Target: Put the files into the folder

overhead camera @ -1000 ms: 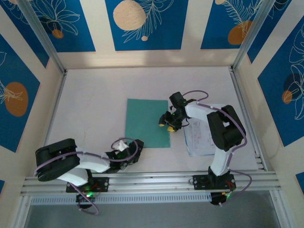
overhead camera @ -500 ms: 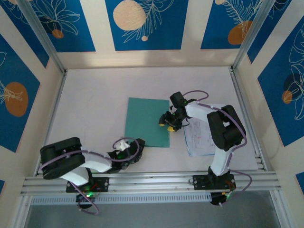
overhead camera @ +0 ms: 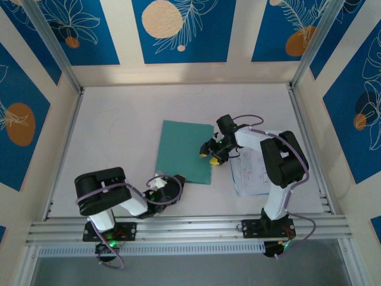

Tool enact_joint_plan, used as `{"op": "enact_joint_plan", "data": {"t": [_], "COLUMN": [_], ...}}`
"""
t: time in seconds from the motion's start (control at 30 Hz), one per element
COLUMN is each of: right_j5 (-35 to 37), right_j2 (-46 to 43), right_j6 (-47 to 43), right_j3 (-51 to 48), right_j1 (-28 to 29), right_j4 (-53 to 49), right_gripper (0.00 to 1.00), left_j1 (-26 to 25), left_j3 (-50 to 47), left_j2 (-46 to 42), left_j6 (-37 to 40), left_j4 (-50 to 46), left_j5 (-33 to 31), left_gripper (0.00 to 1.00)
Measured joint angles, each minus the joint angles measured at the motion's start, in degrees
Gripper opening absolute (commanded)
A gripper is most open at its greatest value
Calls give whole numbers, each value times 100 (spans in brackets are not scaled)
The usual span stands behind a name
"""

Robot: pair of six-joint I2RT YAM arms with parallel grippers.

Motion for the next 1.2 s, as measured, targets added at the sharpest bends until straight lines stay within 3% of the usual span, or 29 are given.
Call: {"op": "enact_joint_plan", "data": {"t": [0.27,0.9,1.2], "right_j5": [-138,-374,-592], "right_j2": [-13,-649,-1478], "right_j6": [-7,31,179], "right_j3": [-24,-514,-975], "right_j1": [-63,-352,-809], "right_j4": [107,319,525], "right_gripper": [66,67,68], "left_j1": [-44,-94,-140], "left_j3": [0,31,31], "left_j2": [-15,-339,-490], "left_j6": [129,476,522], "left_j4": [160,588,634], "left_j5": [-90,-144,-144], "left_gripper": [0,0,0]}}
